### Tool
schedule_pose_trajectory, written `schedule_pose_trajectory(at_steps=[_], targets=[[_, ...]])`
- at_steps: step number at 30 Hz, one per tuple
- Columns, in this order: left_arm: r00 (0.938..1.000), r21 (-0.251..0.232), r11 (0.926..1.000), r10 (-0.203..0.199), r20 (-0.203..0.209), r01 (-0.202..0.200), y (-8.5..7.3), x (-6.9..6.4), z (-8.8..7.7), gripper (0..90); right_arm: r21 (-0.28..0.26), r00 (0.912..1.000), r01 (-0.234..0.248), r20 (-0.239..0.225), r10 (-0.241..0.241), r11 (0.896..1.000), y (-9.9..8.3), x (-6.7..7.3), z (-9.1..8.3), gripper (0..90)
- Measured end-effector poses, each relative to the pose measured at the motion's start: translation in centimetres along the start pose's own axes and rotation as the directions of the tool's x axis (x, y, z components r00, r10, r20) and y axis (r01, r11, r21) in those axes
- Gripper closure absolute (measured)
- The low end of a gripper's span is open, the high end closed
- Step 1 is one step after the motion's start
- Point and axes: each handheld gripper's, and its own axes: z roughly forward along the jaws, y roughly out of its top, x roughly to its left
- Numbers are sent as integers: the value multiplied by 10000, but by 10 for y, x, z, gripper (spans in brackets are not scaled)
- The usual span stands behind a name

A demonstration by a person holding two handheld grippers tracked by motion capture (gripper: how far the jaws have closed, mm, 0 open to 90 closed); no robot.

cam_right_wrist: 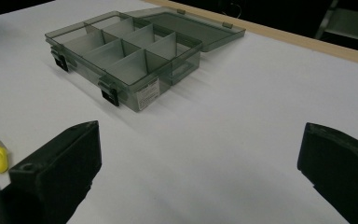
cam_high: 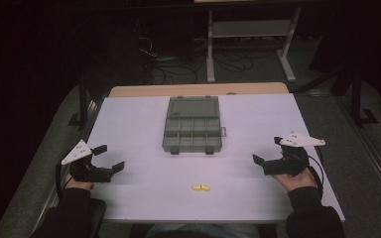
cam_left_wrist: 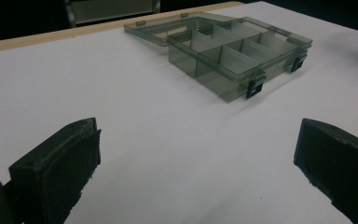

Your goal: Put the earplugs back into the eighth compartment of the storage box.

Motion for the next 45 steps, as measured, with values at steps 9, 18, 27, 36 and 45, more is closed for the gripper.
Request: schedule_pose_trajectory(at_steps=[9, 18, 27, 36, 45], targets=[[10000, 7, 10000, -8, 26, 8, 0, 0, 0, 0, -212, 10000, 40, 11, -39, 9998, 2, 2, -4, 0], [9999, 19, 10000, -16, 116, 16, 0, 0, 1, 0, 43, 9993, 314, -224, -313, 9995, 6, 6, 0, 0], [9995, 9, 10000, -29, 309, 29, 0, 0, 2, 0, 212, 9976, 510, -475, -500, 9985, 12, 9, 3, 0], [9993, -9, 10000, -31, 382, 31, 0, 0, 2, 0, 283, 9923, 642, -1081, -608, 9975, 22, 15, 8, 0], [9992, -14, 10000, -40, 404, 40, 0, 0, 2, 0, 362, 9804, 1069, -1699, -993, 9936, 30, 32, 15, 0]])
